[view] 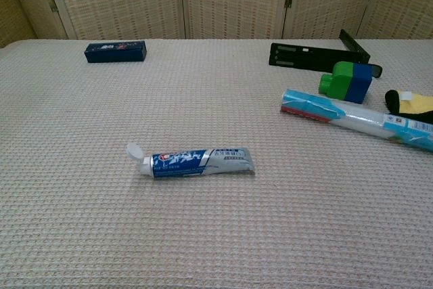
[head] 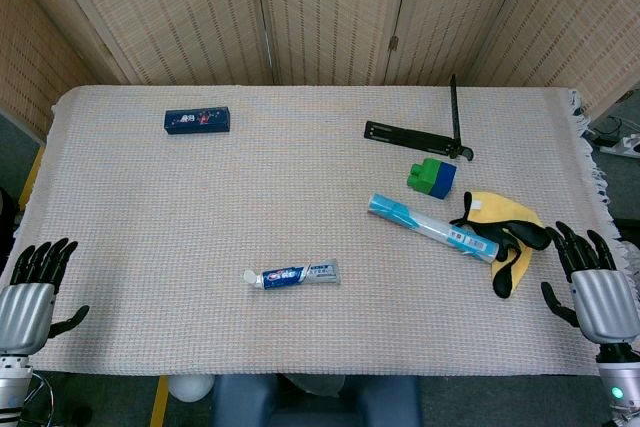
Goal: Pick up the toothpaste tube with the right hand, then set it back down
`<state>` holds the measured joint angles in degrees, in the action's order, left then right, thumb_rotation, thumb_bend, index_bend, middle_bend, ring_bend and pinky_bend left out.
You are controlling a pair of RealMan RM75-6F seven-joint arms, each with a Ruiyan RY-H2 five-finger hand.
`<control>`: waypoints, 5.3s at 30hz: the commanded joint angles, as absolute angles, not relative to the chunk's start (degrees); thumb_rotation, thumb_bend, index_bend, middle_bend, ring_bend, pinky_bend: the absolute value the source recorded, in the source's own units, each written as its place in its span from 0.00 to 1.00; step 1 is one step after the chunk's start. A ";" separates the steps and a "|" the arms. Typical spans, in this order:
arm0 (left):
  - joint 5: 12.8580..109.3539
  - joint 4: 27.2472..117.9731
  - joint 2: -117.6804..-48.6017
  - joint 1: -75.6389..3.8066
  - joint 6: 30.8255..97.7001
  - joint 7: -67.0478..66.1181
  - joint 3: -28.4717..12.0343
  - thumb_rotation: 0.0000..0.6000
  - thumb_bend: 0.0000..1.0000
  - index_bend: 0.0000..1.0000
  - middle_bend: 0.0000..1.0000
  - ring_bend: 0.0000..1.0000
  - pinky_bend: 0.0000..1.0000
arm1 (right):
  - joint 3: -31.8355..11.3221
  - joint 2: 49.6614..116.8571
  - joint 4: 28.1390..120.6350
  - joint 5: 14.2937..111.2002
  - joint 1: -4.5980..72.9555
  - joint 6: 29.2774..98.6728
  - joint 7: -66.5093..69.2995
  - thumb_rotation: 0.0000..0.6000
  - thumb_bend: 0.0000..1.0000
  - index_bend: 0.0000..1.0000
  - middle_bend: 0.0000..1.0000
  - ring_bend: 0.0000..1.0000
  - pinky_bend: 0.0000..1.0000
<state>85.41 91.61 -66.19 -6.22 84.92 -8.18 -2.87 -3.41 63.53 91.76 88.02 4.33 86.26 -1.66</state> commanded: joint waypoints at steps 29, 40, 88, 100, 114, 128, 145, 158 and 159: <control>87.59 94.19 -64.76 -6.31 86.26 -8.25 -2.63 1.00 0.25 0.08 0.09 0.07 0.00 | -3.74 65.81 103.05 94.15 18.42 67.73 -12.59 1.00 0.45 0.05 0.15 0.20 0.10; 88.06 95.03 -63.93 -5.73 86.86 -7.95 -2.13 1.00 0.25 0.09 0.09 0.07 0.00 | -7.82 77.19 104.49 83.38 29.24 53.26 -23.48 1.00 0.45 0.11 0.18 0.23 0.10; 87.99 92.93 -62.77 -5.94 85.74 -3.18 -1.93 1.00 0.25 0.11 0.09 0.07 0.00 | -9.96 107.66 80.51 51.67 54.07 50.85 -42.40 1.00 0.45 0.39 0.37 0.40 0.19; 93.44 95.09 -61.12 -10.73 81.91 -2.20 -2.05 1.00 0.25 0.17 0.12 0.12 0.00 | -10.69 103.64 82.56 61.83 53.47 52.04 -33.01 1.00 0.60 0.72 0.62 0.68 0.58; 108.09 92.48 -66.49 -26.46 72.26 -4.40 -3.83 1.00 0.38 0.20 0.48 0.49 0.43 | -11.30 83.45 95.99 58.35 59.30 44.45 -41.40 1.00 0.61 0.76 0.64 0.71 0.60; 106.42 98.03 -70.95 -34.81 58.32 -15.57 -3.33 1.00 0.72 0.14 0.83 0.77 0.71 | -8.65 81.14 97.38 53.04 62.45 46.43 -44.50 1.00 0.61 0.77 0.65 0.71 0.60; 98.01 98.26 -70.97 -36.07 54.72 -21.21 -2.93 1.00 0.75 0.12 0.83 0.76 0.71 | -6.83 81.26 96.84 59.14 61.22 47.08 -36.21 1.00 0.61 0.79 0.66 0.73 0.60; 96.03 95.85 -72.36 -34.47 58.17 -21.97 -1.52 1.00 0.76 0.14 0.83 0.75 0.71 | -8.16 78.47 97.12 65.67 58.92 48.15 -25.86 1.00 0.61 0.79 0.66 0.73 0.60; 95.87 95.80 -72.53 -34.42 58.38 -22.02 -1.49 1.00 0.76 0.14 0.83 0.75 0.71 | -8.27 78.30 97.02 66.46 58.59 48.26 -24.47 1.00 0.61 0.79 0.66 0.73 0.60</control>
<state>95.94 95.88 -72.43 -34.51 58.28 -22.01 -1.56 -7.84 78.97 97.17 64.83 59.41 47.89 -26.85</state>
